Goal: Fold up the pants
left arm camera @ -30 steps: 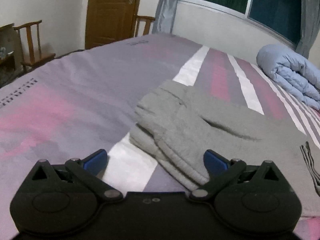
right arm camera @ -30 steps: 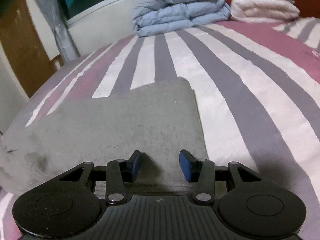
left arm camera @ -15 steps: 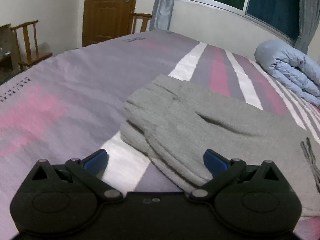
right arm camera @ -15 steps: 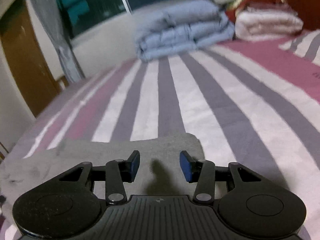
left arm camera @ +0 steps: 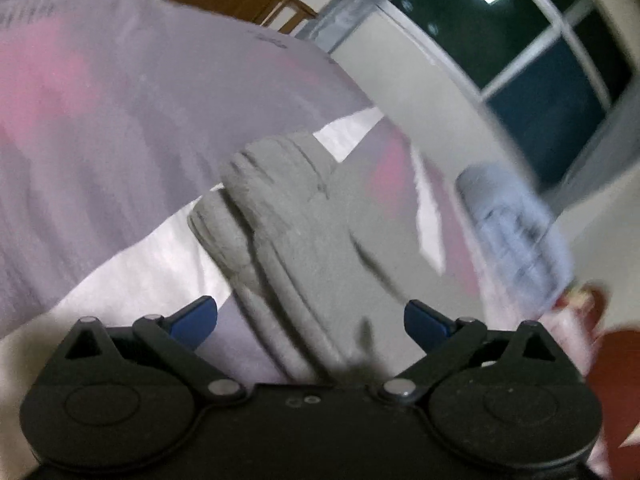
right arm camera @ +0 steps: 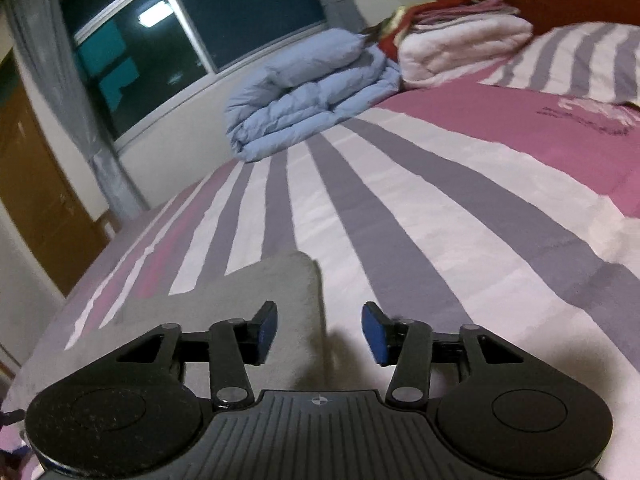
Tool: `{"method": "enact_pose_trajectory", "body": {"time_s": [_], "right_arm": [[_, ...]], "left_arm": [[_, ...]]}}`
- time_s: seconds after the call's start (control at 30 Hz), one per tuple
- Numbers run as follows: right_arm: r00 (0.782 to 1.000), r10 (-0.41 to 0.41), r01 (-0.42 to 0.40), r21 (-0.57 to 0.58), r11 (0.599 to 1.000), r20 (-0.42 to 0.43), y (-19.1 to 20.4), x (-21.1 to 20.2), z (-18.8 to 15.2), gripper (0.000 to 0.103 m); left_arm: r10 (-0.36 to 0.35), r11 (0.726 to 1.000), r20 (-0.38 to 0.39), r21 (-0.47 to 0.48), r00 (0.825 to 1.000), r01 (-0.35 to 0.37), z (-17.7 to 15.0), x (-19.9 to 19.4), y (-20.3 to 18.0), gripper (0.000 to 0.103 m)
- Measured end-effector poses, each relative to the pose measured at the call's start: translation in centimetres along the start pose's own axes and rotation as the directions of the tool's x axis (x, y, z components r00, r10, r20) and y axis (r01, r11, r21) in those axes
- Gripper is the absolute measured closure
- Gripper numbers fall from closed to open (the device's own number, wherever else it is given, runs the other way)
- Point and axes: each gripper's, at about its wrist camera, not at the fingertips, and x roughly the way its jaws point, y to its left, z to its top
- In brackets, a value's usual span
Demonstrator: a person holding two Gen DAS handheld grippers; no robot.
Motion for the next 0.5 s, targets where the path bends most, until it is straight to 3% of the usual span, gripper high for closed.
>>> {"method": "enact_pose_trajectory", "body": {"time_s": [0.13,0.2,0.37,0.43,0.5], "right_arm": [[1.000,0.007,-0.007,-0.007,1.000,0.000,0.2,0.3,0.0,0.044],[1.000,0.016,-0.016,-0.004,1.000,0.004,0.3,0.4,0.0,0.043],[1.000,0.018,-0.019,0.025,1.000,0.010,-0.2,0.9,0.1,0.043],[1.000,0.016,-0.017,0.047,0.999,0.008,-0.7,1.0,0.3,0.043],[1.000,0.017,-0.018,0.080,0.997,0.013,-1.3,0.9,0.6,0.043]], "left_arm": [[-0.062,0.996,-0.017,-0.072,0.998,0.060,0.9,0.7,1.5,0.016],[-0.080,0.992,-0.011,-0.096,0.997,0.078,1.3,1.4,2.2,0.024],[-0.126,0.983,0.014,-0.130,0.992,0.127,2.6,3.7,2.8,0.025],[-0.064,0.993,0.018,-0.098,0.998,0.065,2.7,4.1,2.5,0.074],[-0.061,0.992,0.032,-0.112,0.998,0.065,2.6,4.1,2.9,0.075]]}}
